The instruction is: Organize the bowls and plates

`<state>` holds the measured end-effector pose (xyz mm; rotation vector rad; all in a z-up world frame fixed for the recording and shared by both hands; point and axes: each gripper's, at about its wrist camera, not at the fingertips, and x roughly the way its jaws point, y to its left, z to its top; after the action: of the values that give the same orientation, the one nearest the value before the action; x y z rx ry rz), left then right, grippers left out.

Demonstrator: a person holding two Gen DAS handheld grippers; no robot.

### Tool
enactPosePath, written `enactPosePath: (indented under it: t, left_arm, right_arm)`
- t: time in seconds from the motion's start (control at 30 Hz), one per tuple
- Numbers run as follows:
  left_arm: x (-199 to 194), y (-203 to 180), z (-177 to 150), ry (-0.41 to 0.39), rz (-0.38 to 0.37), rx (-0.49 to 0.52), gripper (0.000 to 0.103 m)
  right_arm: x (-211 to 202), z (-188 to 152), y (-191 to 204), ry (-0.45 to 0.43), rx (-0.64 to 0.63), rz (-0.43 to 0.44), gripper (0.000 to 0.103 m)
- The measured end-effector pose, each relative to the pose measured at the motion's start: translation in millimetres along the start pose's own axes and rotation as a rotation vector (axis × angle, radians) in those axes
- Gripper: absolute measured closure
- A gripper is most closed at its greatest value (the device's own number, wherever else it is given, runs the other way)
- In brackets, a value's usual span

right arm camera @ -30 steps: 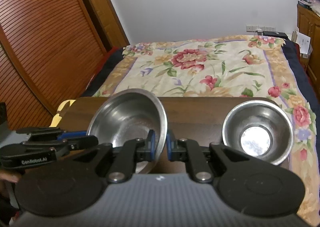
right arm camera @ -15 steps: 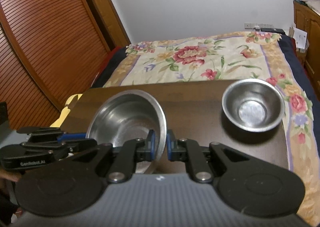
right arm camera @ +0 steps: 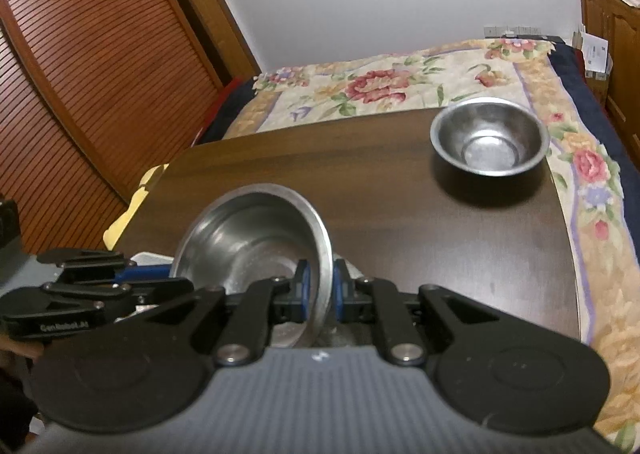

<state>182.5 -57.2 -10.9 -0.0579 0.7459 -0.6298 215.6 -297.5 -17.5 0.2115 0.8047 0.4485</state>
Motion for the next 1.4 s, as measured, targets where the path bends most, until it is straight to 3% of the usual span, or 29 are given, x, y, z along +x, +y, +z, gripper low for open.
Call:
enactPosePath:
  t: [0.3,0.67,1.03,1.4]
  left_arm:
    - [3.8,-8.5,-18.7,0.017,0.025,0.053,0.083]
    - [13.4,-15.6,-26.8,0.014,0.078,0.105,0.083]
    - [21.7,-14.3,-32.8,0.016,0.097,0.113,0.083]
    - [17.5,-10.1,-33.0,-0.036,0.096,0.069,0.083]
  right_arm:
    - [0.5,-17.8,2.5,0.026,-0.033,-0.012,0.09]
    - [4.6,-34.8,10.0,-0.017,-0.123,-0.074,0.09]
    - [13.7,-49.3,20.1,-0.038,-0.221,-0.132,0.091]
    - [15.1,-54.6,26.9,-0.068,-0.313,-0.162,0.09]
